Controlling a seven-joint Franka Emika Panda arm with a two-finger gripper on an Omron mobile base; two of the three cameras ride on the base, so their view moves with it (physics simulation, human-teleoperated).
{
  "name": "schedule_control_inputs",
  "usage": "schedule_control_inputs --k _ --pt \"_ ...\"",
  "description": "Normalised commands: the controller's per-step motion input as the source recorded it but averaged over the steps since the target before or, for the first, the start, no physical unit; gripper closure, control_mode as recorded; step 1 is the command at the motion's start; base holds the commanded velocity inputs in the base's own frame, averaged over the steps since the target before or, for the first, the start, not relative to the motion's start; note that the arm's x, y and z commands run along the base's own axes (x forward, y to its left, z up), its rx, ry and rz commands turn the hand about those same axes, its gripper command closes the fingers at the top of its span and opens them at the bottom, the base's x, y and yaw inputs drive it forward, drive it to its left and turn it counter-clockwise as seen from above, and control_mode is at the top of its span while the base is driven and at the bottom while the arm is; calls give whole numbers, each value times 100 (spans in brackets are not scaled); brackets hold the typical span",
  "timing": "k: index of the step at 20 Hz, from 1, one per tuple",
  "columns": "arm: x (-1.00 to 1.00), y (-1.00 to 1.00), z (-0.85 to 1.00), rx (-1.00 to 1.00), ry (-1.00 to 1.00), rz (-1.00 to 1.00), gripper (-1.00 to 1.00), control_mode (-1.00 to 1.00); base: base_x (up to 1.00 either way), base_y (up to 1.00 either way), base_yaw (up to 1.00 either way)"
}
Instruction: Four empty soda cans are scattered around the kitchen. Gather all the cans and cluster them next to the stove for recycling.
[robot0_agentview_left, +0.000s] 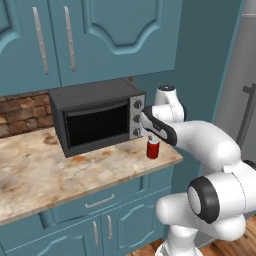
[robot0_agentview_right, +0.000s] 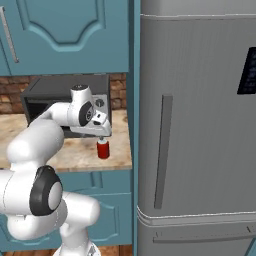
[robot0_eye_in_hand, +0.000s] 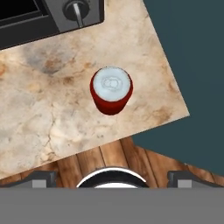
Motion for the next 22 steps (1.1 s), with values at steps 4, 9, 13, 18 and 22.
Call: schedule_control_inputs --k 4,9,13,18,22 --pt "12 -1 -15 0 -3 0 -100 -100 0 0 0" --pt "12 -4 -14 0 0 0 -100 -100 0 0 0" --pt "19 -6 -16 0 0 1 -100 -100 0 0 0" --pt "24 -5 -15 0 1 4 -100 -100 0 0 0" --pt "17 -1 -15 0 1 3 -100 -100 0 0 0"
